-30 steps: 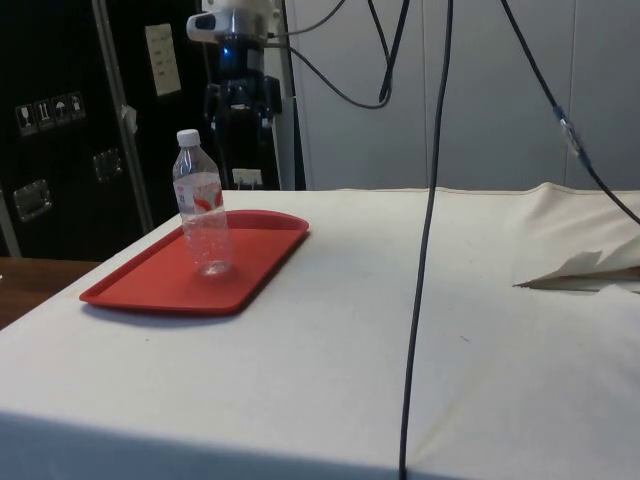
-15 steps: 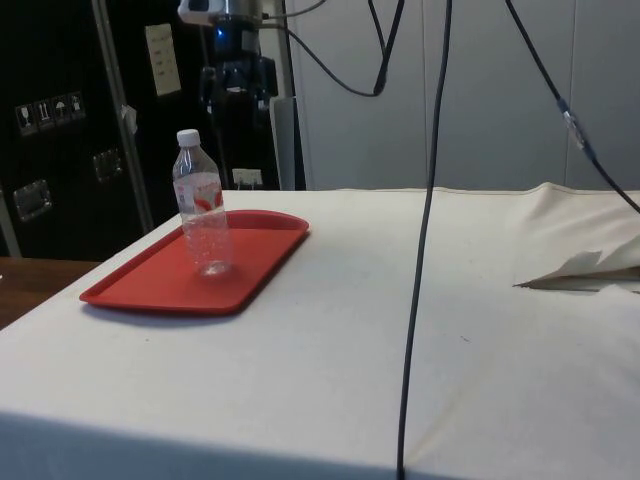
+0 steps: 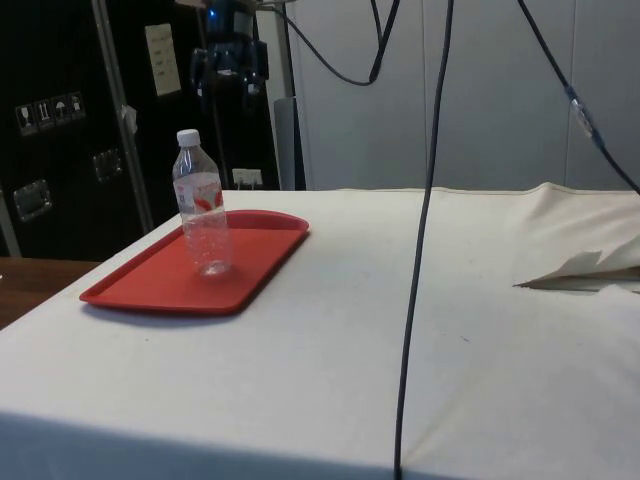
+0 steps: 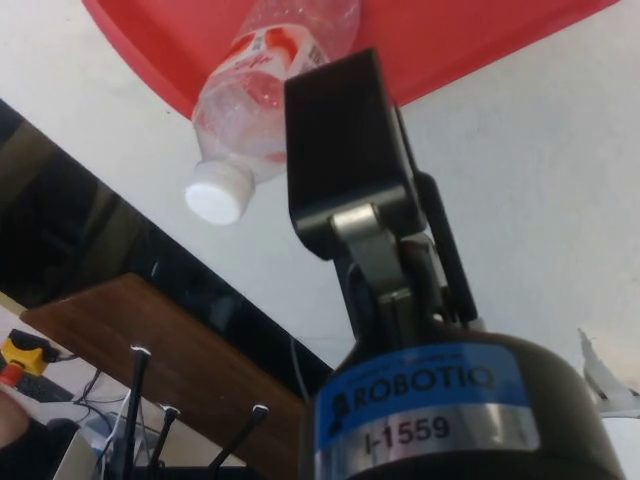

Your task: Place the bottle upright on the tray.

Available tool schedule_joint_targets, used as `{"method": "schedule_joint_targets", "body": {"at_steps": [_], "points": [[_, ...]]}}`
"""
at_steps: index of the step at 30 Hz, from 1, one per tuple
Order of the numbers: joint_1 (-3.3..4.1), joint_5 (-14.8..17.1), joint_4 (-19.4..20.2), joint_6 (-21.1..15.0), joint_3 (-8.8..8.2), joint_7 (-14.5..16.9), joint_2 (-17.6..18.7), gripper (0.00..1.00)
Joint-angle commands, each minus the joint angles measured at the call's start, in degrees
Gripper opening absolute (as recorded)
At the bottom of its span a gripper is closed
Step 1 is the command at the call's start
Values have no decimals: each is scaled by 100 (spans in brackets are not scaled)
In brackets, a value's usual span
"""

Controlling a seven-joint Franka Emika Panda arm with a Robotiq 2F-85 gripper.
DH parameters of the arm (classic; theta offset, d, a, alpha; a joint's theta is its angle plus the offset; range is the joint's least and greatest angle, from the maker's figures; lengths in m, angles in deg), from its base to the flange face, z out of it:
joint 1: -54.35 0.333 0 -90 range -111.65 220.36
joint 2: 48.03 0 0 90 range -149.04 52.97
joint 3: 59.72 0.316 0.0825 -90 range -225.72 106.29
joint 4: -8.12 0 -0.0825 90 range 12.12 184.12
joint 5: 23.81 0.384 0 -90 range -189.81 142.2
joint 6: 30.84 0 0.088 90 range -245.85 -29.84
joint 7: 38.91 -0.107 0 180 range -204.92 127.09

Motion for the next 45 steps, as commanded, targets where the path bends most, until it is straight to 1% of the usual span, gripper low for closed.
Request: {"method": "schedule_joint_targets", "body": {"at_steps": [1,5,6,7,14,15,16,17,22,23,24,26,32,33,34,41,42,43,45], "points": [[34,-17,11,0,-23,-52,-34,100],[97,-120,-17,11,-40,-172,-92,100],[52,-57,-11,11,0,-120,-80,100],[109,-155,-17,11,-40,-195,-103,100],[201,-401,-69,29,-46,-372,-178,100],[155,-332,-63,17,0,-327,-160,100],[212,-424,-69,34,-46,-390,-189,100],[229,-453,-80,40,-46,-413,-201,100],[304,-636,-143,92,-46,-556,-269,100],[258,-579,-143,92,0,-516,-258,100],[315,-659,-155,97,-40,-573,-281,100],[344,-733,-189,109,-40,-642,-304,100],[372,-819,-218,109,-40,-785,-350,100],[338,-779,-229,120,0,-773,-344,100],[390,-831,-229,109,-40,-837,-361,100],[430,-905,-309,120,-40,-1031,-384,100],[384,-854,-321,138,0,-985,-367,100],[435,-917,-321,126,-40,-1054,-390,100],[458,-945,-327,120,-34,-1106,-401,100]]}}
